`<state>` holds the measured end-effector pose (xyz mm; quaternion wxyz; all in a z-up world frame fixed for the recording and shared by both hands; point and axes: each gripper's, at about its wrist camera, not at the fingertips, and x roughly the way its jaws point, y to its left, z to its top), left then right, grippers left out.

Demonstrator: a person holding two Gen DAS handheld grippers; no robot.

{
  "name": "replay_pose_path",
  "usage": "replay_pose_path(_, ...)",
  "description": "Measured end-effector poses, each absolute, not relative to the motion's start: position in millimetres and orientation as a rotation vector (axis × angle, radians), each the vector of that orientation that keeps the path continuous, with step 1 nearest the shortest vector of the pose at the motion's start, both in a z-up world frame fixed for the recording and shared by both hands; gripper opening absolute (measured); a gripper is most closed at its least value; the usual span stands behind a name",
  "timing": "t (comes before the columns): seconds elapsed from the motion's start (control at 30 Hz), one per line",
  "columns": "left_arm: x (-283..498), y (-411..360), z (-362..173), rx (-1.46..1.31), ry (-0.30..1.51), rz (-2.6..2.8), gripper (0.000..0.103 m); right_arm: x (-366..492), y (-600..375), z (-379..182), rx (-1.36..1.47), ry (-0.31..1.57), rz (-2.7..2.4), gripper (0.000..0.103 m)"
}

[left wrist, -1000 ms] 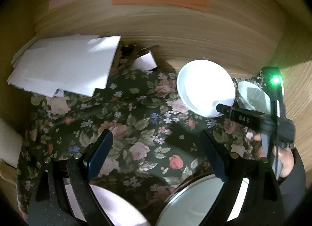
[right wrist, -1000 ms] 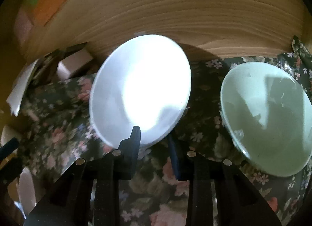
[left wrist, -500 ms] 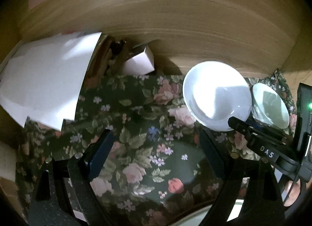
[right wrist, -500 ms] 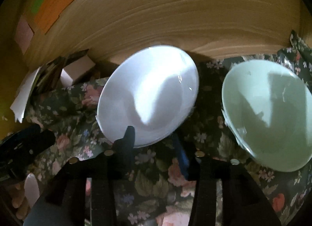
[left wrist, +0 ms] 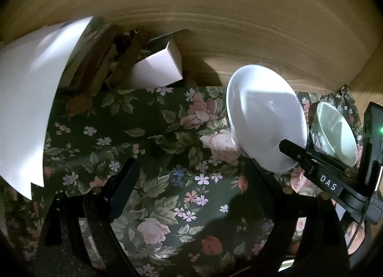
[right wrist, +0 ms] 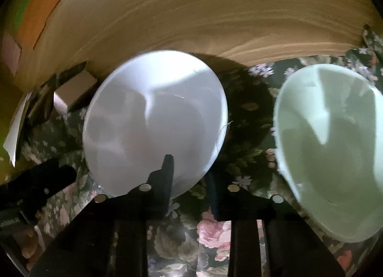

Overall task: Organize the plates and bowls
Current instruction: 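Lift the white patterned bowl off the cloth with both grippers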

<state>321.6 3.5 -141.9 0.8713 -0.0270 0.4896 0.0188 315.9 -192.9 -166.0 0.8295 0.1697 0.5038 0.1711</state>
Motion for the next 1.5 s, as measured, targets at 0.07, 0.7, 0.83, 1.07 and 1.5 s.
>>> replay_pose_path(0.07,323.1,3.7,-142.2,-0.052,1.024,0.048,0.09,315.9,-186.0,-166.7,0.347,1.085,0.4,0.02)
replay_pose_path(0.7,337.9,-4.3,-176.1,-0.026,1.193,-0.026,0.019,274.2,-165.1,-157.4,0.28,1.103,0.541,0.022)
replay_pose_path(0.83,336.5,-15.0,-179.2,-0.006,1.195,-0.036,0.017,279.2,-178.3,-155.0,0.305,1.085,0.499,0.022)
replay_pose_path(1.07,338.1,-21.1,-182.0,0.006,1.193,-0.04,0.017,296.9,-178.9,-166.8,0.341,1.111,0.495,0.021)
replay_pose_path(1.5,308.5,-39.7,-157.6,0.066,1.105,-0.075,0.017,272.7,-193.9,-139.6,0.34,1.023,0.479,0.018)
